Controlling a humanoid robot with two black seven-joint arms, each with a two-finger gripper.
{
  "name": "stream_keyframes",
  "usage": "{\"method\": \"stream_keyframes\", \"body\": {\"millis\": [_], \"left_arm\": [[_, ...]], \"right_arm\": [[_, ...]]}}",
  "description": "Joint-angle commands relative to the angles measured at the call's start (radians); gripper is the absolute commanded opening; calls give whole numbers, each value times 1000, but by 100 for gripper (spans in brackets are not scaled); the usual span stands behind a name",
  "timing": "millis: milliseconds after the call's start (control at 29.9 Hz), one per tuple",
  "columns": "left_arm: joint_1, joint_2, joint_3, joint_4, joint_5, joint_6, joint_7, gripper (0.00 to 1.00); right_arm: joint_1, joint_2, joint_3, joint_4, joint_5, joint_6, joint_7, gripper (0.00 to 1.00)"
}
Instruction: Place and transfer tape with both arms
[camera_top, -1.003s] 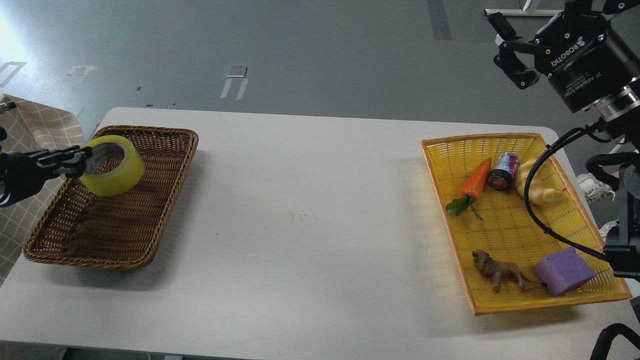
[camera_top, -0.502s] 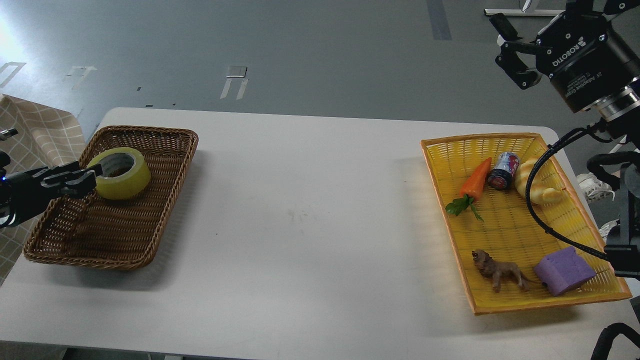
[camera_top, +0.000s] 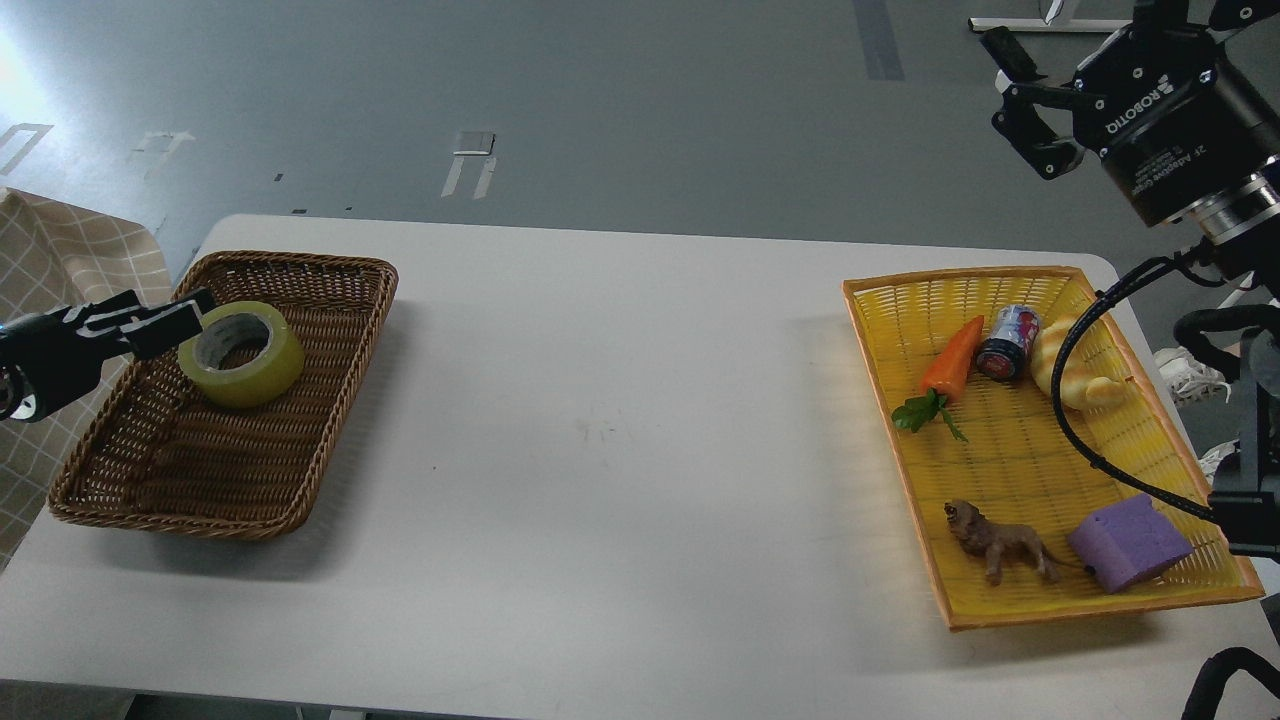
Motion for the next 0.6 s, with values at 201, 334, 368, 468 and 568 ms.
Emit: {"method": "stream_keyframes", "body": {"millis": [201,334,368,468,568], "left_arm": [[-175,-121,-7,-166,-517,7,68,98],[-196,-201,-60,-234,-649,22,125,98],[-196,-236,-117,-251,-664,22,128,98],[-196,-333,-227,-294,-681,19,134,98],[-192,-449,-313,-367,-684,16,218,98]], "right_arm": [[15,13,-17,3,3,0,0,100],[52,24,-18,-11,2,0,0,100],[58,24,-20,-15,0,0,0,100],[74,25,-20,-25,0,0,-2,100],[110,33,-44,-70,-2,0,-3,100]]}}
